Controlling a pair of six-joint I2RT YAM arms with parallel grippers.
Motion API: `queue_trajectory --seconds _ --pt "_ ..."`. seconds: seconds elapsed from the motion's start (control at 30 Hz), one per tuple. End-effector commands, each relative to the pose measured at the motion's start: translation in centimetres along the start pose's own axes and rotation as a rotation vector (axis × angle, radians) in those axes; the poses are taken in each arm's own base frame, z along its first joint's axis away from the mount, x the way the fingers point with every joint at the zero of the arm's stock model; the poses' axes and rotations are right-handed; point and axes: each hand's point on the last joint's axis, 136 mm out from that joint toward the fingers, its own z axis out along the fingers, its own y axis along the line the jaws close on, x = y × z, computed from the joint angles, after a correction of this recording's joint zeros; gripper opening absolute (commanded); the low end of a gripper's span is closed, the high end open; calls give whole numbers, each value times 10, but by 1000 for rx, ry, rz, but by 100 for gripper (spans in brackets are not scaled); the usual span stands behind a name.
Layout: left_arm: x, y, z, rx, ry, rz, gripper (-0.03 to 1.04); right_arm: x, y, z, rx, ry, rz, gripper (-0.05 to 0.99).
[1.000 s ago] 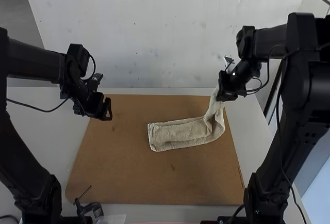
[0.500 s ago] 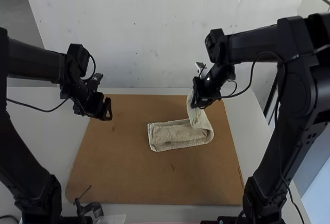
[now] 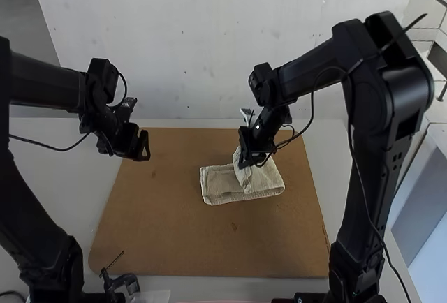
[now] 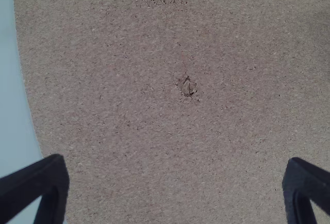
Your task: Fold the towel.
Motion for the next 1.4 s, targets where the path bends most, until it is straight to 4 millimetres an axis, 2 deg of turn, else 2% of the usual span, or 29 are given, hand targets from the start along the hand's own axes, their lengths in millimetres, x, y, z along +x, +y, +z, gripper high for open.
queue_trajectory --seconds 0.0,0.17,0.5,0.9,1.0,1.07,1.13,1.2,1.27,1.37 --pt "7 4 7 7 17 -26 92 -18 20 3 -25 -24 -6 2" --pt "8 7 11 14 21 -26 92 -34 40 12 -52 -58 -6 2" --pt "9 11 13 20 22 -33 92 -38 61 29 -77 -29 -10 2" --pt "10 11 14 19 24 -33 92 -32 63 52 -67 9 -12 3" --pt "10 11 15 19 22 -33 92 -31 63 55 -64 15 -13 21" --pt "12 12 16 19 25 -32 92 -29 61 57 -63 22 -10 23" --pt "12 12 16 19 25 -30 92 -29 61 57 -63 22 -10 35" --pt "12 12 17 19 25 -30 92 -32 61 56 -67 14 -9 40" --pt "13 12 17 19 26 -29 91 -36 65 52 -83 0 -14 49" --pt "12 12 18 20 25 -28 91 -45 71 47 -101 -35 -9 53"
